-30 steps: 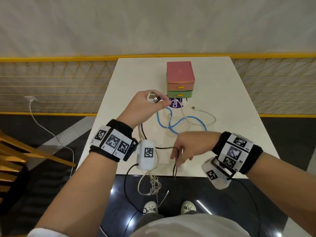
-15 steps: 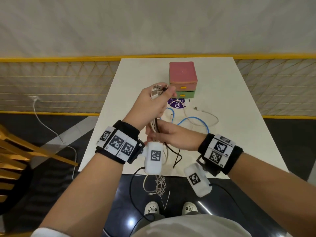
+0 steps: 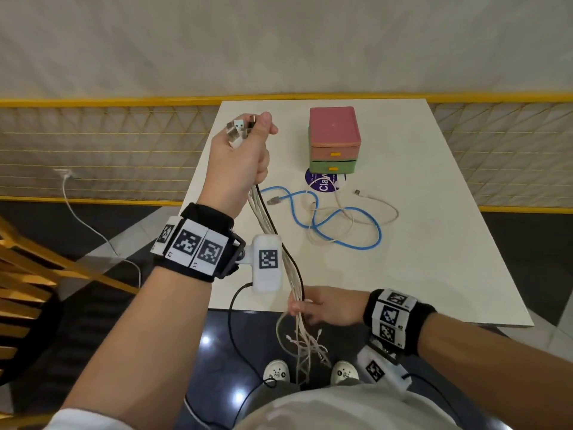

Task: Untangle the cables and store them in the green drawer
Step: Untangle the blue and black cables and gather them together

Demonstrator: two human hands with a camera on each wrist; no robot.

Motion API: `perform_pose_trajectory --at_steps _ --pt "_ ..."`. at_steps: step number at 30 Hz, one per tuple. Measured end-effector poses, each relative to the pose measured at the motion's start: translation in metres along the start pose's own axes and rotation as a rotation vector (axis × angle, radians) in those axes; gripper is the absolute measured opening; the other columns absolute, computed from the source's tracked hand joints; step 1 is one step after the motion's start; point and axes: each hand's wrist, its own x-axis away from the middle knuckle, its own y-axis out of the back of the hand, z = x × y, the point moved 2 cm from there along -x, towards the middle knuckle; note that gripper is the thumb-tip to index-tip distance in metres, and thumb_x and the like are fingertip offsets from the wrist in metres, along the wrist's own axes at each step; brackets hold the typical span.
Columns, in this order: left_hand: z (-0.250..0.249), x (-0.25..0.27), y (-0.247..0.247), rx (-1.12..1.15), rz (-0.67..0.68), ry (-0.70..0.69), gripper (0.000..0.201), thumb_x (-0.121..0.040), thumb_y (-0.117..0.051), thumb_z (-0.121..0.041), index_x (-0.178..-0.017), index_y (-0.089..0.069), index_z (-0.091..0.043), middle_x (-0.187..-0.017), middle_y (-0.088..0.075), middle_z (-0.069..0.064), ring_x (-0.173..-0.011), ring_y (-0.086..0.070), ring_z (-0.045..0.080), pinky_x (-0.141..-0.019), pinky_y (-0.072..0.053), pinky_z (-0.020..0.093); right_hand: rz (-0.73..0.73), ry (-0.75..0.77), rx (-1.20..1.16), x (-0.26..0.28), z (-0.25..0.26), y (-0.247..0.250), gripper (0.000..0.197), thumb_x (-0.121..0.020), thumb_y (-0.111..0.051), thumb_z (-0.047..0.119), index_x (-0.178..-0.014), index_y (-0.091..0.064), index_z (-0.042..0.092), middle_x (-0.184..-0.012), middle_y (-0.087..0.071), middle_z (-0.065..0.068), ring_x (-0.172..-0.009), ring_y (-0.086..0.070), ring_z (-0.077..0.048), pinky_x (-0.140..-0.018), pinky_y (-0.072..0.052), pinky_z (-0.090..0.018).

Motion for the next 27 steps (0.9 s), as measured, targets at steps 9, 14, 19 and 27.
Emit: perform_pose_trajectory --at_steps 9,14,19,27 --pt "0.0 0.002 0.001 -0.024 0.01 -0.01 0.026 -0.101 -0.052 -0.027 -0.078 -0.056 -0.017 -0.044 -0.028 -0.013 -0.039 -0.02 0.007 -0.039 -0.018 0.018 0.187 -0.075 -0.004 -0.006 0.0 0.007 0.022 -0.101 -0.036 0.024 -0.097 -0.053 0.012 -0.09 -0.062 -0.004 -0.074 -0.051 -0.01 -0.075 -0.044 -0.022" --pt "-0.002 0.0 0.003 -0.017 0.016 -0.017 0.026 -0.101 -0.052 -0.028 -0.078 -0.056 -0.017 -0.045 -0.028 -0.013 -0.039 -0.02 0.007 -0.039 -0.019 0.018 -0.08 -0.008 0.029 -0.014 -0.01 0.028 0.02 -0.098 -0.045 0.022 -0.106 -0.056 0.007 -0.099 -0.06 -0.004 -0.081 -0.053 -0.008 -0.078 -0.041 -0.016" --pt "0.007 0.001 0.001 -0.044 0.035 0.003 0.026 -0.1 -0.053 -0.028 -0.077 -0.058 -0.019 -0.045 -0.028 -0.012 -0.041 -0.021 0.008 -0.04 -0.02 0.018 0.027 -0.047 0.148 -0.02 -0.021 0.041 0.051 -0.083 -0.042 -0.012 -0.125 -0.048 0.015 -0.118 -0.055 0.001 -0.099 -0.056 -0.009 -0.073 -0.041 -0.009" --pt "0.019 0.009 0.0 -0.103 0.125 -0.016 0.013 -0.101 -0.051 -0.026 -0.099 -0.064 -0.024 -0.051 -0.026 -0.01 -0.045 -0.02 0.011 -0.041 -0.023 0.019 -0.591 -0.21 0.377 -0.03 -0.046 0.099 0.02 -0.09 -0.046 0.009 -0.101 -0.062 0.015 -0.108 -0.059 -0.004 -0.088 -0.055 -0.017 -0.077 -0.043 -0.025"
